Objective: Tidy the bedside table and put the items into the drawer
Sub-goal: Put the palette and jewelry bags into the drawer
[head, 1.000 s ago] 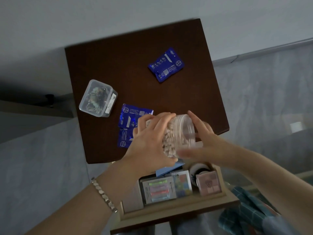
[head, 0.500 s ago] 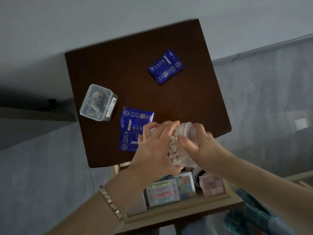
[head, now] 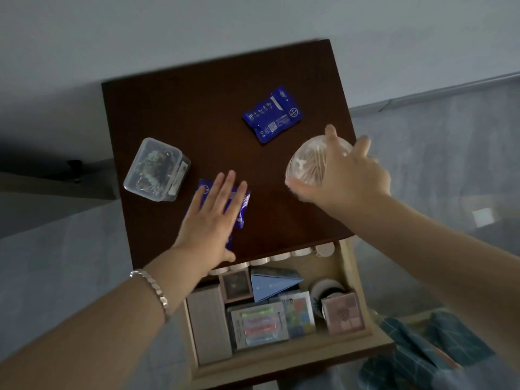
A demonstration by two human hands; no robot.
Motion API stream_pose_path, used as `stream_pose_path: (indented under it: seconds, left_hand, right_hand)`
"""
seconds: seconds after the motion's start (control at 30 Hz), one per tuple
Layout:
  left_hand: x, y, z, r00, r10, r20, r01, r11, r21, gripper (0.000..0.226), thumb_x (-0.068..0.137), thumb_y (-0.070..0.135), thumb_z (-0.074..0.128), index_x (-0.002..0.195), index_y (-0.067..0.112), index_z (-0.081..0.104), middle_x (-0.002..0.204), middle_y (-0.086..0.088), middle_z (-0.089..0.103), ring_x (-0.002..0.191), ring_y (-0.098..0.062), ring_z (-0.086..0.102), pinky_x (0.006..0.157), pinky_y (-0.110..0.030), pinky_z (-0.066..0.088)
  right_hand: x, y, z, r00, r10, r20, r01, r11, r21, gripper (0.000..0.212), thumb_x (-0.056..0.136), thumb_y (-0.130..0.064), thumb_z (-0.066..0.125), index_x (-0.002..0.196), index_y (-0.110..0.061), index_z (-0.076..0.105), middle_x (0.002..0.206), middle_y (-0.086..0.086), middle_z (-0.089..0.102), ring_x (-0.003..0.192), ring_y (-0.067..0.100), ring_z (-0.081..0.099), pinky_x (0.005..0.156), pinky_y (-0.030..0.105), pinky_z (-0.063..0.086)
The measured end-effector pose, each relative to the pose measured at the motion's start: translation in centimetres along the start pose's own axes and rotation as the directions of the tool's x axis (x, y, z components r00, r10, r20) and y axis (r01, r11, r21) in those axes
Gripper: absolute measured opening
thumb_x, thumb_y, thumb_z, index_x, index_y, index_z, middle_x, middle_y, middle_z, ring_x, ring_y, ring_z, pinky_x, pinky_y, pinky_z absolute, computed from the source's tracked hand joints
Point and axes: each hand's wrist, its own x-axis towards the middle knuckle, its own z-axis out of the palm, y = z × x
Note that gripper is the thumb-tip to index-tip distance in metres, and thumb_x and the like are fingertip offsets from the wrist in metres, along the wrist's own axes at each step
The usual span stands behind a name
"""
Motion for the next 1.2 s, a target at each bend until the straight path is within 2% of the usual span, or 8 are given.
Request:
stream_pose_path:
  seconds: [0.23,0.43,0.7,0.83,0.9,1.03,1.13,1.2]
  left_hand:
    - [1.1,-3.6,1.6,0.983,0.007,0.182,-0.025,0.995,0.097,0.132,0.066,0.053,0.074,0.141,0.020,-0.030,0.150,-0.010,-0.032,0.141,-0.029,-0.022,0.117,-0.047,0.000]
    - [0.5,-4.0,1.7,0.985,0.097,0.143,-0.108,0.991,0.074,0.098,0.086,0.040,0.058,0.147,0.020,-0.016,0.156,-0.010,-0.017,0.144,-0.030,-0.009,0.115,-0.044,0.017]
    - [-0.9,-4.2,3.3,0.979,0.160,0.129,-0.185,0.957,0.223,0.073,0.096,0.006,0.041,0.146,0.005,-0.011,0.153,-0.027,-0.007,0.141,-0.044,0.003,0.104,-0.042,0.036]
    - [-1.3,-4.7,2.6,0.997,0.073,-0.004,-0.073,0.995,-0.061,0.056,0.094,0.022,0.049,0.142,0.013,0.023,0.148,-0.012,0.031,0.133,-0.028,0.034,0.099,-0.037,0.040]
    - [-2.0,-4.8,1.9,0.992,-0.045,-0.115,0.001,0.936,-0.352,0.036,0.092,0.026,0.051,0.126,0.019,0.042,0.117,0.000,0.056,0.105,-0.018,0.055,0.086,-0.035,0.047]
    - [-3.2,-4.8,0.8,0.939,-0.337,-0.064,0.157,0.589,-0.793,0.002,0.089,0.021,0.057,0.090,0.020,0.057,0.076,0.006,0.054,0.065,-0.002,0.052,0.059,-0.015,0.040]
    - [-3.9,-4.7,0.1,0.956,-0.294,-0.003,0.146,0.482,-0.864,0.013,0.084,0.018,0.064,0.072,0.019,0.059,0.063,0.001,0.057,0.052,0.002,0.050,0.052,-0.012,0.037]
    - [-4.3,-4.2,-0.8,0.975,-0.217,0.046,0.140,0.442,-0.886,0.014,0.082,0.016,0.067,0.070,0.021,0.060,0.059,0.003,0.059,0.050,0.003,0.052,0.051,-0.010,0.039]
  right_hand:
    - [5.2,-5.0,-2.6,0.946,-0.256,-0.200,0.236,0.965,-0.119,0.078,0.086,-0.054,0.049,0.142,-0.007,0.022,0.145,0.026,0.019,0.134,0.040,0.019,0.107,0.046,0.025]
    - [11.6,-10.3,2.2,0.986,-0.053,0.159,0.068,0.994,-0.090,0.077,0.094,-0.029,0.049,0.147,-0.026,-0.006,0.151,0.028,-0.008,0.140,0.044,0.000,0.109,0.054,0.017]
    - [7.3,-11.2,5.2,0.942,-0.336,0.018,0.332,0.920,-0.207,0.061,0.090,0.008,0.041,0.143,-0.011,0.016,0.129,0.035,0.041,0.118,0.051,0.042,0.089,0.051,0.044]
    - [3.4,-9.2,4.7,0.952,-0.296,-0.076,0.306,0.931,0.200,0.052,0.089,-0.004,0.044,0.136,-0.021,0.030,0.098,0.012,0.058,0.091,0.034,0.060,0.066,0.038,0.045]
    - [0.2,-8.1,4.5,0.971,-0.191,-0.145,0.238,0.836,0.495,0.038,0.088,-0.010,0.047,0.123,-0.023,0.043,0.084,0.003,0.061,0.075,0.023,0.062,0.061,0.038,0.049]
    - [-6.5,-6.4,4.0,0.985,-0.140,-0.099,0.157,0.497,0.853,0.026,0.084,-0.007,0.055,0.095,-0.031,0.056,0.067,-0.008,0.059,0.058,0.001,0.054,0.050,0.020,0.046]
    - [-8.2,-5.1,4.3,0.976,-0.135,0.169,-0.168,0.016,0.986,0.030,0.082,0.005,0.053,0.085,-0.024,0.060,0.079,-0.001,0.067,0.073,0.017,0.064,0.061,0.034,0.056]
    - [-8.1,-4.2,4.5,0.935,-0.181,0.304,-0.326,-0.109,0.939,0.019,0.080,-0.002,0.063,0.088,-0.019,0.058,0.082,0.003,0.068,0.075,0.020,0.068,0.061,0.037,0.058]
